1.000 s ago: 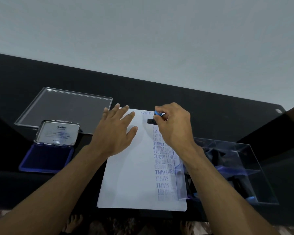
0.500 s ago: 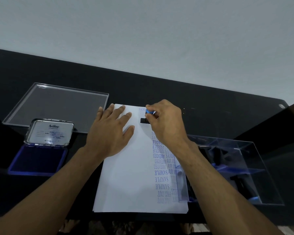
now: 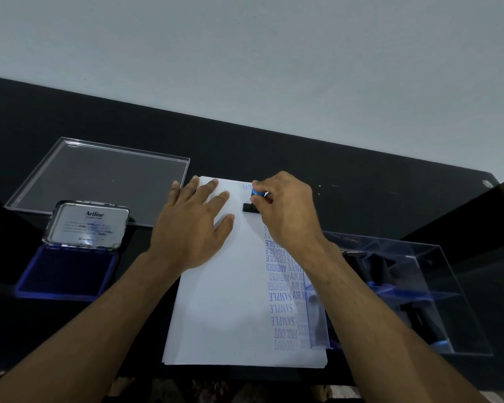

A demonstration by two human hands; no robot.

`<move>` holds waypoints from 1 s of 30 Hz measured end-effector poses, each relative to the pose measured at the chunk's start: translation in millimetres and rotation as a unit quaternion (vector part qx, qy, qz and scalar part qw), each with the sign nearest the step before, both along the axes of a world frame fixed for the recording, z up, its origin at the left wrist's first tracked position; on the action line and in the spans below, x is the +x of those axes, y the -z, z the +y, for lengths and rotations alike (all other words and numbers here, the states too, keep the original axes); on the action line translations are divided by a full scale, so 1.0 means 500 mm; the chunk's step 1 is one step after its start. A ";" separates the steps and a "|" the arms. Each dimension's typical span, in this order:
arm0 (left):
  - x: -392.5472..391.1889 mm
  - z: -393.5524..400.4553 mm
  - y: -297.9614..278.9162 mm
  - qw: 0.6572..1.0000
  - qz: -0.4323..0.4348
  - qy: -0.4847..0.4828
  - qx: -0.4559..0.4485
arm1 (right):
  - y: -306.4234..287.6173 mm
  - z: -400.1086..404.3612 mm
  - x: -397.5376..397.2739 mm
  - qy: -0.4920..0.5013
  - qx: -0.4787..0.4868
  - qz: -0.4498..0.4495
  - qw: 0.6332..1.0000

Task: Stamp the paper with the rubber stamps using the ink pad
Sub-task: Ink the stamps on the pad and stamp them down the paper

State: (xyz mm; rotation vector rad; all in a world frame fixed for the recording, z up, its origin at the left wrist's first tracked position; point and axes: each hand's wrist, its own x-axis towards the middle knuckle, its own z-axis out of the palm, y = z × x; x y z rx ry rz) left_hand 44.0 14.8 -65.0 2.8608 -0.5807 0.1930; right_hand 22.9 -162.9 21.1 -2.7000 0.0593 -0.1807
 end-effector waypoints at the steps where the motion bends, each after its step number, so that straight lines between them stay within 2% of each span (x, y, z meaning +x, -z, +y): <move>1: 0.001 0.000 0.000 1.000 0.000 0.001 0.000 | 0.000 -0.001 0.001 0.001 0.000 -0.002 1.000; 30: -0.004 0.000 -0.001 1.000 -0.004 0.001 -0.015 | 0.008 -0.009 0.002 0.021 0.026 0.007 0.999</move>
